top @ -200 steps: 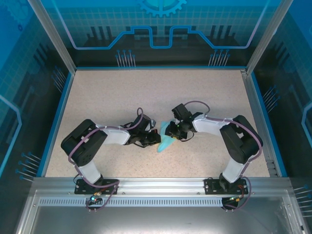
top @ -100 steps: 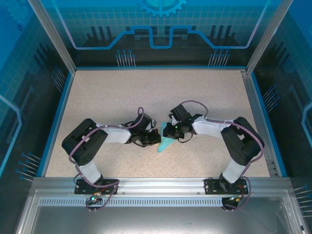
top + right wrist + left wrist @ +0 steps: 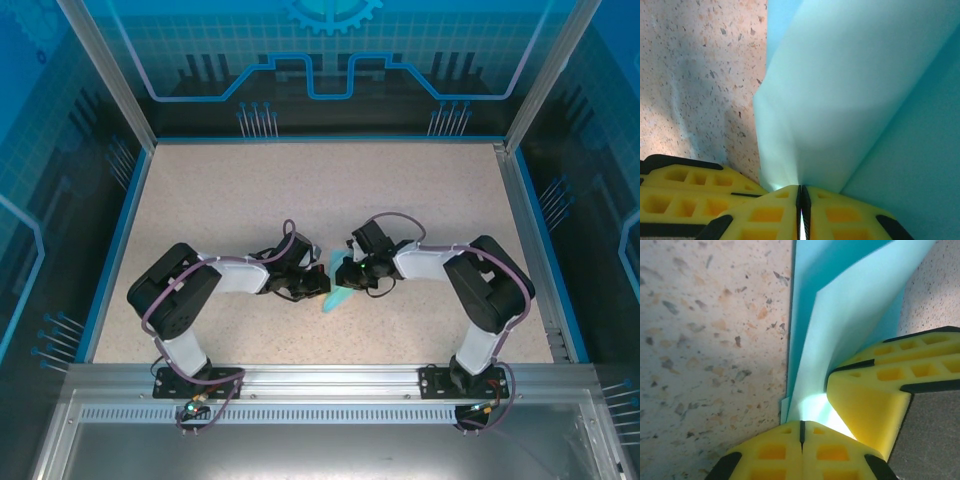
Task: Fold a paper plane with a square sheet of paper (pick it up from the middle)
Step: Fourth fold the wing at the center of the table.
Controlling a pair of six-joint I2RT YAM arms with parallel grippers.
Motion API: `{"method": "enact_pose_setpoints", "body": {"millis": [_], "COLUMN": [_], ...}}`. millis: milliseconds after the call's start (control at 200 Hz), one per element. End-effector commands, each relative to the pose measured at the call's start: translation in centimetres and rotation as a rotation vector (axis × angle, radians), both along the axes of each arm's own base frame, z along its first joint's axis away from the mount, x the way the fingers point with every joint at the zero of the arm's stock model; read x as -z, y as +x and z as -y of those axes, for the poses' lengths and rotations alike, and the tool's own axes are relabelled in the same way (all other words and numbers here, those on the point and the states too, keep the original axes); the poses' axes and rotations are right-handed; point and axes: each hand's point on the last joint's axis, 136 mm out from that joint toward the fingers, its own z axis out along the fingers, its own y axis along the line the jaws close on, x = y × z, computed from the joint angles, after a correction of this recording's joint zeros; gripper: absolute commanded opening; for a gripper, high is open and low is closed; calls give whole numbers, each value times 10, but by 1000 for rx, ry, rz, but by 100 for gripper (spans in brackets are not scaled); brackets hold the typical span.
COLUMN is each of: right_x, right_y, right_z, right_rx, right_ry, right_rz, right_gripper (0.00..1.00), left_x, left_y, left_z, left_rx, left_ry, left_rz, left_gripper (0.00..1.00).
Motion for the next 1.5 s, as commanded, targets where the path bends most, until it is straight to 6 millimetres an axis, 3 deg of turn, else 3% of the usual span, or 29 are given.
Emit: {"method": "enact_pose_setpoints", "body": {"millis": [0,100,170,345,675,775,940,1035,1496], "right_x": [6,-17,-23,-6,21,28,37,39,37], "right_y": [-6,4,8,10,4,-2,-9,-10,-9], "right_z": [19,4,-2,-5,24,26,28,28,24], "right_rx": [16,-8,-17,-30,37,40,39,42,28], "right_ry": [-49,16,29,12,-89,-99,-115,-118,-103], "right_rz": [-12,47,66,40,-18,-46,-75,-81,-84], "right_gripper": [13,13,14,14,13,13,12,11,11], "left_x": [37,37,36,35,27,7,-45,-57,-26], "left_y": [-30,-30,-31,-30,-27,-18,11,19,10], "left_z": [-25,-25,-25,-24,-21,-11,4,5,8], "left_rx": [19,23,25,27,37,49,27,4,20], "left_ry": [141,140,142,141,128,84,6,-3,16], "left_rz": [-130,-131,-131,-131,-114,-67,79,119,16], "left_gripper": [0,0,0,0,0,1,7,6,0]}}
